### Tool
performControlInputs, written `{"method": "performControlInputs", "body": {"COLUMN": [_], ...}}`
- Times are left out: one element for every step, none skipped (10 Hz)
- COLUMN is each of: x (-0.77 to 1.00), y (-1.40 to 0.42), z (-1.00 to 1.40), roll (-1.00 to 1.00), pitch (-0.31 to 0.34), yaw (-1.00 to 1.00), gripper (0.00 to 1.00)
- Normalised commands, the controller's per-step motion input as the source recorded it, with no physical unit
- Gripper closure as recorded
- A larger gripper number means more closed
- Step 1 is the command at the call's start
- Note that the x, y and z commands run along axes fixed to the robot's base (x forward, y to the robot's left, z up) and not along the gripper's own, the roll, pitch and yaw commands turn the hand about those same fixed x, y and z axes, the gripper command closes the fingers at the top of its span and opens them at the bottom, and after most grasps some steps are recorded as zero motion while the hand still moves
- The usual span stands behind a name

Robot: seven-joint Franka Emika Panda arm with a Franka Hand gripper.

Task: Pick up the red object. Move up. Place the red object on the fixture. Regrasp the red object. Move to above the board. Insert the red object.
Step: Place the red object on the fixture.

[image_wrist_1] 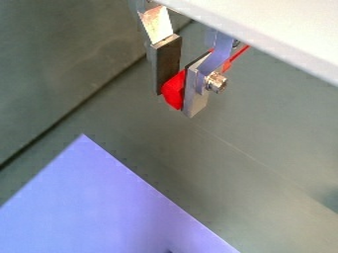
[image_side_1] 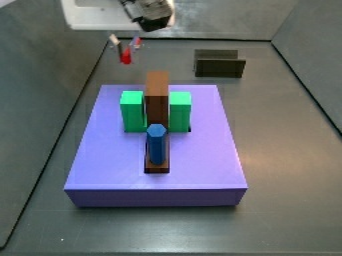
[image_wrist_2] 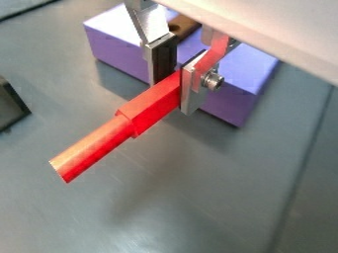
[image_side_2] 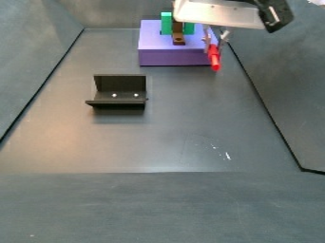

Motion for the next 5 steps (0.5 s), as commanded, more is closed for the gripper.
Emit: {"method": "performControlInputs", "body": {"x": [0.63, 0.64, 0.64, 0.64, 0.67], "y": [0.00, 0.00, 0.00, 0.00, 0.00], "z": [0.15, 0.17, 0.17, 0.17, 0.16], "roll": [-1.00, -1.00, -1.00, -1.00, -1.00], "pitch": [0.109, 0.120, 0.114, 0.120, 0.131], "yaw": [-0.16, -0.15, -0.16, -0.16, -0.12], "gripper": [1.00, 1.00, 1.00, 1.00, 1.00]}}
